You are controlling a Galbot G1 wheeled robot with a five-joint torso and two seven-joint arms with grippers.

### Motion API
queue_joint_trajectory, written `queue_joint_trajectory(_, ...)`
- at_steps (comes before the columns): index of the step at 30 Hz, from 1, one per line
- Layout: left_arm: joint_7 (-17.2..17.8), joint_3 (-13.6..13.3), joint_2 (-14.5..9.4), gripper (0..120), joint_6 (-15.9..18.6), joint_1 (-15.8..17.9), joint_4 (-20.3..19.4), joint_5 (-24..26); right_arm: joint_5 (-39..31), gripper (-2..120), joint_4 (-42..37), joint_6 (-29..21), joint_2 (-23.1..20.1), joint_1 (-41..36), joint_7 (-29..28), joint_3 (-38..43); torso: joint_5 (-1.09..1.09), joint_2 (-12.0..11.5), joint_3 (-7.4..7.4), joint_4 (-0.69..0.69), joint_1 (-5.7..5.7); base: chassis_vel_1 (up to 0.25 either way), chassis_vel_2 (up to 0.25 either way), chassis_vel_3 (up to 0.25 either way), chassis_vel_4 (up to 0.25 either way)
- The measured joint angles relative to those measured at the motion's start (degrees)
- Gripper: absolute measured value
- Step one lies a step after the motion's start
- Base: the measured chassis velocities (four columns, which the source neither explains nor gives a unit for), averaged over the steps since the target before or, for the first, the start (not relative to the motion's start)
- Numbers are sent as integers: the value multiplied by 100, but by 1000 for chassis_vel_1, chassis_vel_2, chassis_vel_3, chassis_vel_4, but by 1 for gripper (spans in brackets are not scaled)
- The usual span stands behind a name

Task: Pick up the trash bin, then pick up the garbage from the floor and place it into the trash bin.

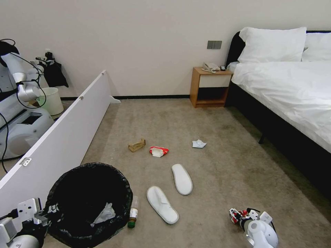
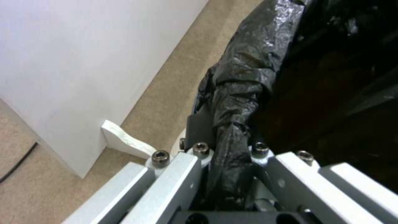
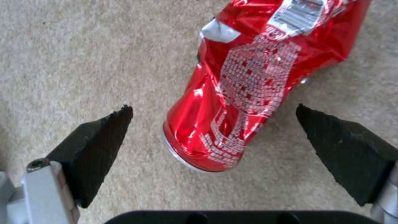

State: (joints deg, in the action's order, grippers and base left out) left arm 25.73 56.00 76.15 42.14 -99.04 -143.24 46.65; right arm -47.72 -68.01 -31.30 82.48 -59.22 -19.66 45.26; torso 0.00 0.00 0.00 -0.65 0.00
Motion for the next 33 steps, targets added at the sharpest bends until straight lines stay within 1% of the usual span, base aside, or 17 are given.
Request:
queue_joint_trajectory(6,0,1,3,2,0,0,0,5,39,100,186,-2,42,114,1,-9,0,0,0,0,0,0,0,0,0)
queue_joint_trajectory(7,0,1,3,2,0,1,0,8,54,99,238,-2,49,140,2,-3,0,0,0,0,0,0,0,0,0)
queue_joint_trajectory(8,0,3,3,2,0,1,0,14,59,95,286,-2,48,163,7,5,1,0,0,1,0,0,0,0,0)
queue_joint_trajectory(9,0,3,3,2,0,1,0,14,59,95,286,-2,48,163,7,5,1,0,0,1,0,0,0,0,0)
queue_joint_trajectory(12,-1,27,-9,2,0,-2,0,37,21,80,306,-1,-14,167,28,9,0,0,0,0,0,0,0,0,0)
queue_joint_trajectory(14,-1,28,-10,2,0,-2,0,40,-11,77,302,-3,-39,161,34,7,0,0,0,0,0,0,0,0,0)
queue_joint_trajectory(16,-2,20,-8,2,0,2,0,40,-78,66,266,-30,-86,140,44,-20,0,0,0,-1,0,0,0,0,0)
queue_joint_trajectory(17,-2,20,-8,2,0,2,0,40,-78,66,266,-30,-86,140,44,-20,0,0,0,-1,0,0,0,0,0)
queue_joint_trajectory(19,-3,2,-4,2,0,7,0,39,-122,55,247,-73,-119,137,44,-56,0,0,0,0,0,0,0,0,0)
queue_joint_trajectory(20,-3,2,-4,2,0,7,0,39,-122,55,247,-73,-119,137,44,-56,0,0,0,0,0,0,0,0,0)
queue_joint_trajectory(23,-4,-3,-6,2,0,-1,0,36,-198,40,187,-135,-181,145,13,-116,0,0,0,0,0,0,0,0,0)
queue_joint_trajectory(24,-4,-3,-6,2,0,-1,0,36,-198,40,187,-135,-181,145,13,-116,0,0,0,0,0,0,0,0,0)
queue_joint_trajectory(26,-5,-2,-1,2,0,-5,0,36,-213,32,179,-162,-200,151,-11,-132,0,0,0,0,0,0,0,0,0)
queue_joint_trajectory(27,-5,-2,-1,2,0,-5,0,36,-213,32,179,-162,-200,151,-11,-132,0,0,0,0,0,0,0,0,0)
queue_joint_trajectory(29,-5,-4,8,2,0,-6,0,34,-212,22,174,-175,-202,150,-19,-139,-1,0,0,0,0,0,0,0,0)
queue_joint_trajectory(30,-5,-4,8,2,0,-6,0,34,-212,22,174,-175,-202,150,-19,-139,-1,0,0,0,0,0,0,0,0)
queue_joint_trajectory(33,-6,-6,9,2,0,-5,0,32,-200,15,171,-176,-201,143,-19,-140,0,0,0,0,0,0,0,0,0)
